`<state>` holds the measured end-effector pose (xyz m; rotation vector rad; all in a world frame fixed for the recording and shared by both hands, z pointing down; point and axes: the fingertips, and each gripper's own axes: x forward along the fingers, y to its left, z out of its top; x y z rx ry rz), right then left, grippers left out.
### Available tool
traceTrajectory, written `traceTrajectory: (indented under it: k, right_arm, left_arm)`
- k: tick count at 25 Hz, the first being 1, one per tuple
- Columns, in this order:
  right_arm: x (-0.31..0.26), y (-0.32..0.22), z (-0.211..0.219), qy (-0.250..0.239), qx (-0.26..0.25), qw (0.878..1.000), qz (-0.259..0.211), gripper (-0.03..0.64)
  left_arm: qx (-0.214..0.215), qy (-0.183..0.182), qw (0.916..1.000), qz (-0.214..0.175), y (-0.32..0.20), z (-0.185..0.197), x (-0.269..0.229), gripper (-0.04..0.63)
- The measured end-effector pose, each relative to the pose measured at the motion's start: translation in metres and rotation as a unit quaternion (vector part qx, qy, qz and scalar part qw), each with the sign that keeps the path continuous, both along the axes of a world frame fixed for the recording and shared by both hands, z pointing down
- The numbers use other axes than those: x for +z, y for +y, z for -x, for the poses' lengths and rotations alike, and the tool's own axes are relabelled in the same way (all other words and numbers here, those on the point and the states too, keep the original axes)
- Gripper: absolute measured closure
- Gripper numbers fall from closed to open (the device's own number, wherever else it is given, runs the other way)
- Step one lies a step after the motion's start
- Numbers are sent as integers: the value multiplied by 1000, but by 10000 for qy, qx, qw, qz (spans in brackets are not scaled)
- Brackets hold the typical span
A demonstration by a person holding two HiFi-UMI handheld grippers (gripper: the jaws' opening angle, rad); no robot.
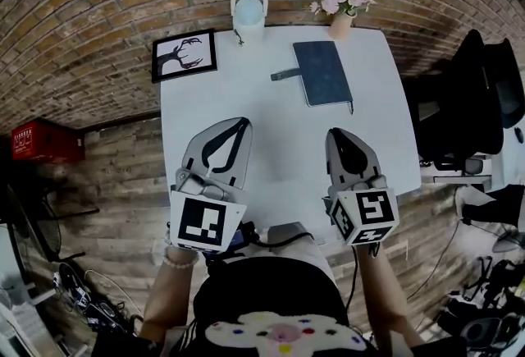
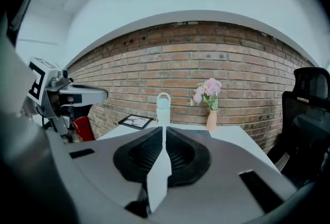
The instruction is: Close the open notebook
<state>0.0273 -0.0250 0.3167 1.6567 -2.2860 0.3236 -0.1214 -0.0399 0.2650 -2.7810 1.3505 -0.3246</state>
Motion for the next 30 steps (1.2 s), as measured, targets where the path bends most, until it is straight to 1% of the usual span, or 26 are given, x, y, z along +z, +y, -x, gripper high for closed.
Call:
traceTrajectory:
  k: [5,8,11,17,24,26,29,30]
  right_arm:
    - [-24,26,11,81,-39,9997,-237,571]
    - [-33,36,16,-71,-18,9995,-313,572]
    - [-36,46,16,-195,56,9993,-317,572]
    - [-34,57,14,-201,159,9991,-323,574]
    - [-33,62,14,-113,220,9991,-355,575]
    - [-30,66,12,-80,230,9993,-271,575]
    - [-25,71,11,15,249,9997,10,575]
    - [-25,71,11,12,253,9997,8,575]
  left_arm:
    - [192,-11,9998,-43,19,1,-8,578]
    - [253,-80,9996,-123,27,2,-13,578]
    - [189,31,9997,-129,31,4,-17,578]
    - [200,156,9997,-20,40,6,-17,578]
    - [354,-48,9993,-99,45,0,-11,578]
    - [354,-29,9993,-81,46,-1,-10,578]
    - [341,14,9994,-21,47,-1,-8,578]
    - [338,19,9994,-14,47,-1,-8,578]
